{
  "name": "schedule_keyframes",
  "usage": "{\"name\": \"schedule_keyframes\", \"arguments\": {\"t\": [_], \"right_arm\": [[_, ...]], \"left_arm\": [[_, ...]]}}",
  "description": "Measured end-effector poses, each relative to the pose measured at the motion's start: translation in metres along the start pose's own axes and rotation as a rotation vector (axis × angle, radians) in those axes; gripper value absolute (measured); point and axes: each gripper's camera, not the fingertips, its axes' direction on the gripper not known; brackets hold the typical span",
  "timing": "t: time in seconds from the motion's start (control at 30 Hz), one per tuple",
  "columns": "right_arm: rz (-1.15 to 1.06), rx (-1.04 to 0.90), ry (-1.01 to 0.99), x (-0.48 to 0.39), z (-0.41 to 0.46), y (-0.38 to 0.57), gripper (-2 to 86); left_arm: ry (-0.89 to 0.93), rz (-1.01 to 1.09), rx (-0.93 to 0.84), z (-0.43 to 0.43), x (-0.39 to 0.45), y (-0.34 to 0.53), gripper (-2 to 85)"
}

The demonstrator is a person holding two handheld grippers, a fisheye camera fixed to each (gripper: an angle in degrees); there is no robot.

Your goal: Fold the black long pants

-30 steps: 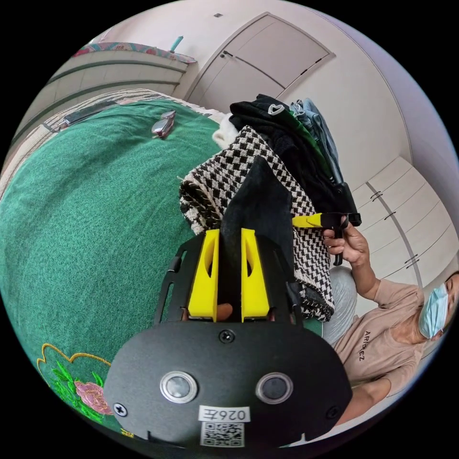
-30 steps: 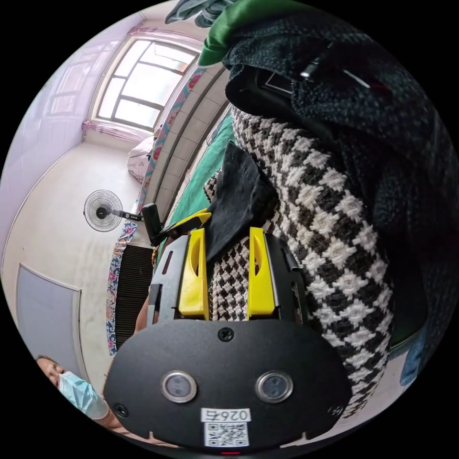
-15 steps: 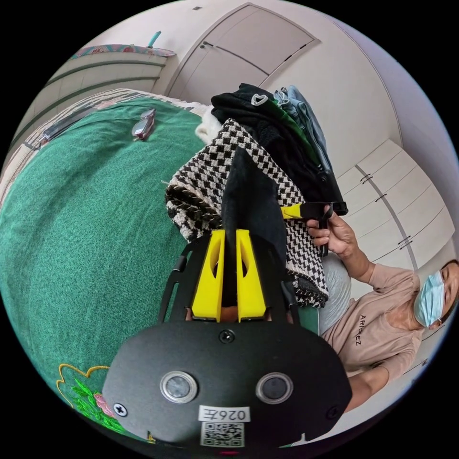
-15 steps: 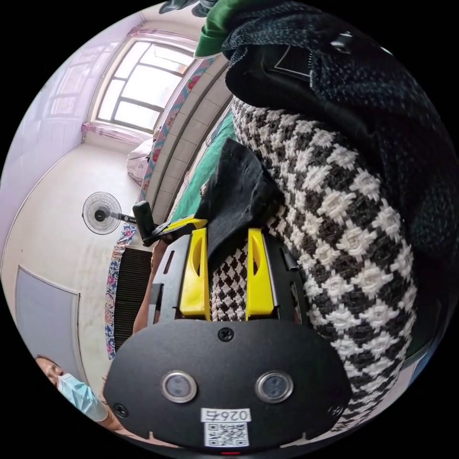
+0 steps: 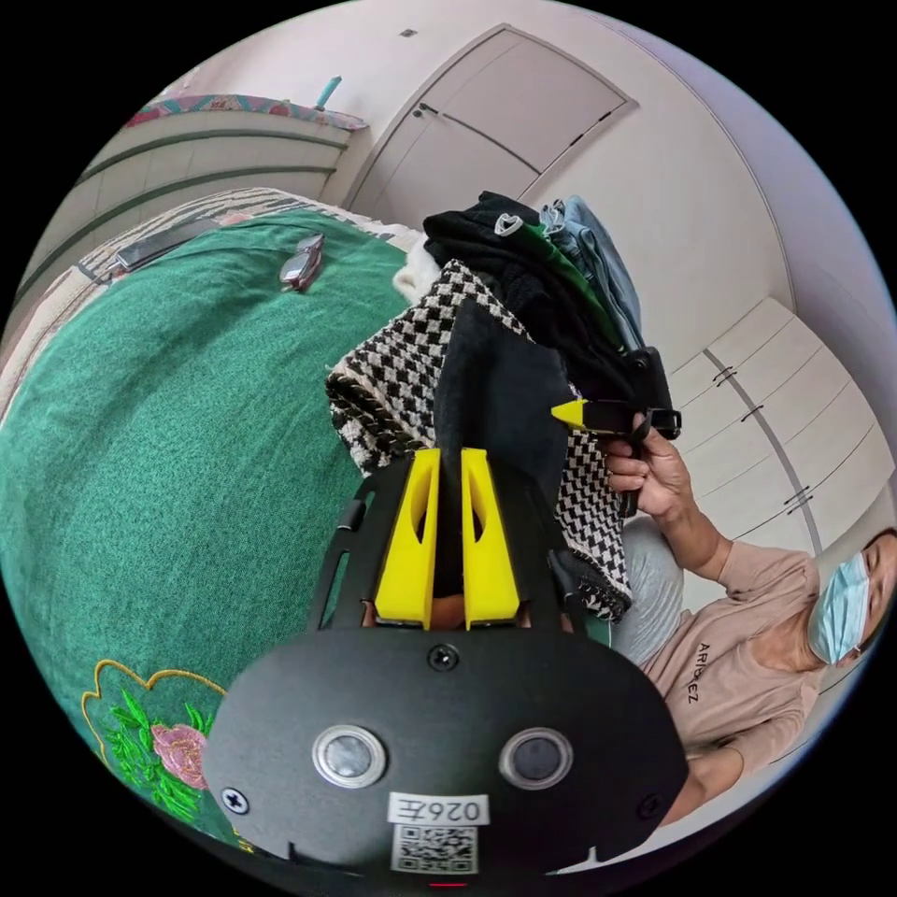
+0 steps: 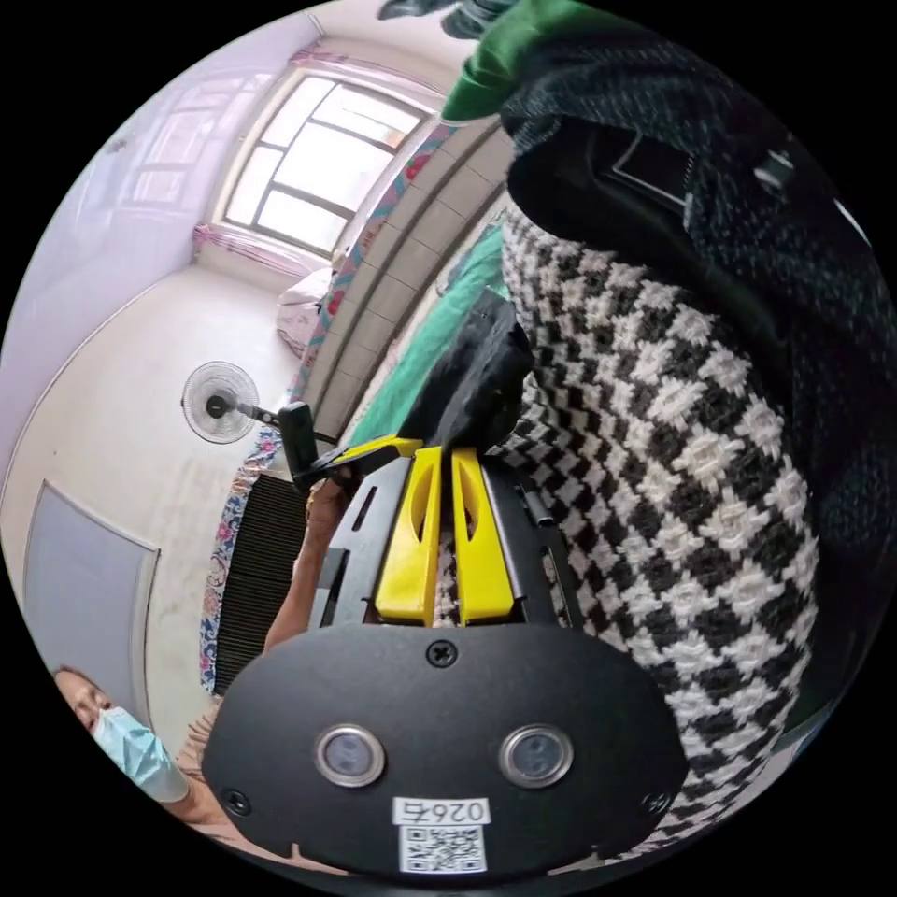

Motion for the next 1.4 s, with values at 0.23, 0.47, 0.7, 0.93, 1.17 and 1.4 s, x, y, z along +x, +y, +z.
{"name": "schedule_keyframes", "arguments": {"t": [0.23, 0.47, 0.7, 0.93, 1.17, 1.4], "right_arm": [[-0.300, 0.107, -0.319, -0.120, 0.009, 0.022, -1.2], [-0.678, -0.095, -0.324, -0.306, 0.123, 0.069, -1.1], [-0.897, -0.595, -0.126, -0.426, 0.321, 0.162, 1.2], [-0.762, -0.636, -0.109, -0.434, 0.331, 0.143, 0.2], [-0.595, -0.565, 0.013, -0.422, 0.325, 0.107, -0.9], [-1.014, -0.740, 0.501, -0.459, 0.383, 0.166, -0.9]], "left_arm": [[0.172, 0.010, 0.335, -0.129, 0.020, 0.058, 4.5], [0.014, -0.121, 0.420, -0.267, 0.030, 0.191, 5.1], [-0.274, -0.718, 0.457, -0.367, 0.015, 0.349, 7.0], [-0.223, -0.985, 0.916, -0.385, 0.052, 0.445, 1.3], [-0.453, -0.724, 0.726, -0.380, 0.112, 0.355, -0.9], [-0.731, -0.519, 0.129, -0.300, 0.120, 0.274, -0.8]]}}
